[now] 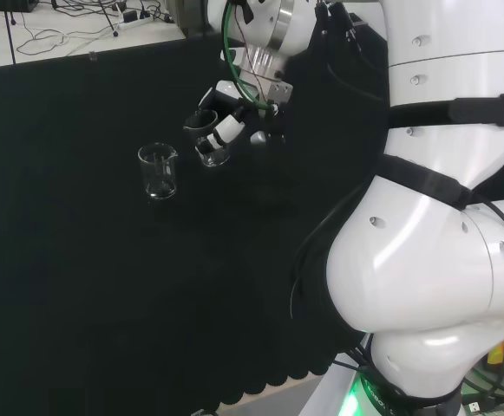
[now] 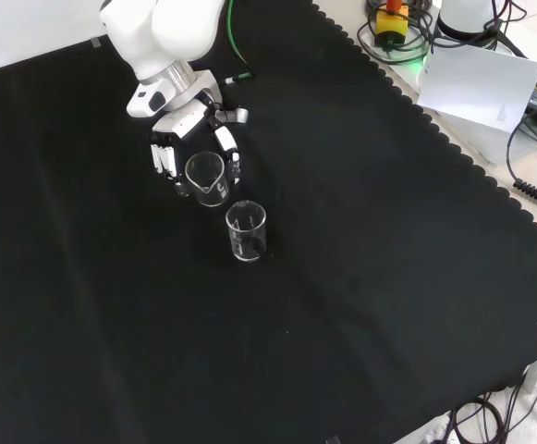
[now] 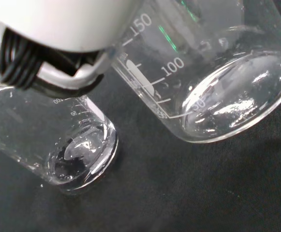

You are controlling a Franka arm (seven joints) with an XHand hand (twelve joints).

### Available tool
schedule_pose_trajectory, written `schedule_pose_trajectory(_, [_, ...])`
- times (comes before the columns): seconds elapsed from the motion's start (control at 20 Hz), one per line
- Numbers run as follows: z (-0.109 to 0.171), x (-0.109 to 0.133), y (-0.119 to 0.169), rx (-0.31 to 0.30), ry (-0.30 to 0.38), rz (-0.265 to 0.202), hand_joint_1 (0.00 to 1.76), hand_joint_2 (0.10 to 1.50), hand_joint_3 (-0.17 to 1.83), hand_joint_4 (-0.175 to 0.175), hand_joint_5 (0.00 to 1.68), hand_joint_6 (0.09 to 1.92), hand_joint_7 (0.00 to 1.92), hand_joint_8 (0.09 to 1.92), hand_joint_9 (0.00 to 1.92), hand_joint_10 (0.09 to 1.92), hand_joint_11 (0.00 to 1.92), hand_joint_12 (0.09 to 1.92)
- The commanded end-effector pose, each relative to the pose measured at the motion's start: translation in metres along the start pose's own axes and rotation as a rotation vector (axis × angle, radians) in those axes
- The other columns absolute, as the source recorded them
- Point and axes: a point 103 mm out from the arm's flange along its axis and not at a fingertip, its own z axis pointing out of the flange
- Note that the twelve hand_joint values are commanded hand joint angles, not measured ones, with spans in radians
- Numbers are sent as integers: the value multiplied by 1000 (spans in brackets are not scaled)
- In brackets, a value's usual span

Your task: Place the beaker back on the table.

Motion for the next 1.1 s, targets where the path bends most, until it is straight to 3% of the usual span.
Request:
schedule_pose_trajectory(0.05, [5, -6, -1, -19, 6, 6, 1293, 539, 864, 30, 1212, 854, 1400, 579, 1266, 520, 1026, 950])
schedule_pose_trajectory(1.1, [24, -12, 3, -52, 13, 24, 1292, 544, 854, 39, 1216, 848, 1397, 570, 1258, 516, 995, 954])
